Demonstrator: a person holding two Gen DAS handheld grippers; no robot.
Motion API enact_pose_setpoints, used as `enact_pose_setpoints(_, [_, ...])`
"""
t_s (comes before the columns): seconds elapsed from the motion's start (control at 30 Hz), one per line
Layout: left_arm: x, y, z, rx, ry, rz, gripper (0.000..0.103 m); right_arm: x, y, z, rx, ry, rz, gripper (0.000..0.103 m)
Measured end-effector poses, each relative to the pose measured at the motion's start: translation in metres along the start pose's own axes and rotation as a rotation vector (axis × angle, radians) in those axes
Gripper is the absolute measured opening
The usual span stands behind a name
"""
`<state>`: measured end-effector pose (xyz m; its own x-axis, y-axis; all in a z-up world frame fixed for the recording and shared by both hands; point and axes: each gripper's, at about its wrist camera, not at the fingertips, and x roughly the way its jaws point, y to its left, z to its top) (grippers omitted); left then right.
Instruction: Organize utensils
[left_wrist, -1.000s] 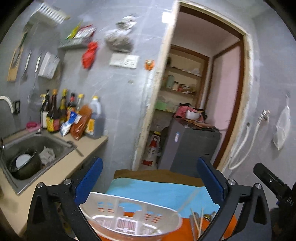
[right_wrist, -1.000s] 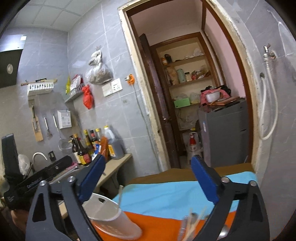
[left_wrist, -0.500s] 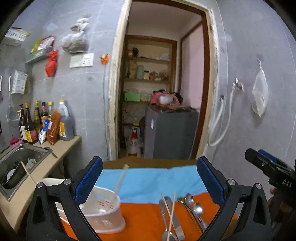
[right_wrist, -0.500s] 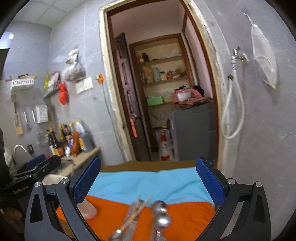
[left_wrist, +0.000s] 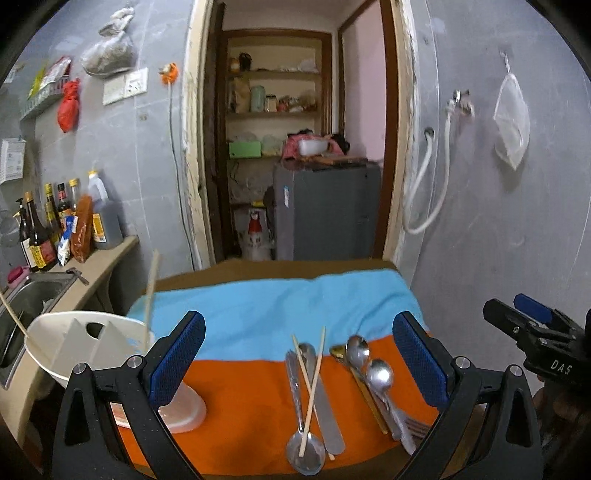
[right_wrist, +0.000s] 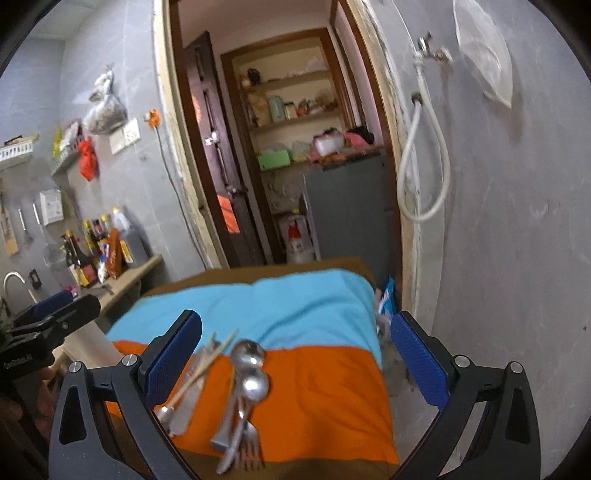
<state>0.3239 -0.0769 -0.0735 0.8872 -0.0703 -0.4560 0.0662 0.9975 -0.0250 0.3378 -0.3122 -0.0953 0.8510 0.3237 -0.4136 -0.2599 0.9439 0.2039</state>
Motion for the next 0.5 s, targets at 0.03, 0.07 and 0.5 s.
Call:
enact_pose_setpoints(0.03, [0.006,-0.002,-0.003,0.004,0.014,0.004,0.099,0.004,-0.003,-0.003,0.004,0.014,-0.002,0.103])
enact_pose_setpoints(0.07, [0.011,-0.003,-0.006,0.005,0.028,0.002,0.099,0.007,-0.005,-0.005,0.008,0.025,-0.006,0.103])
enact_pose_setpoints(0.5, [0.077,-0.002,-0.042,-0.009,0.213,-0.004,0.065,0.057,-0.018,-0.038,0.034,0.206,0.059,0.074])
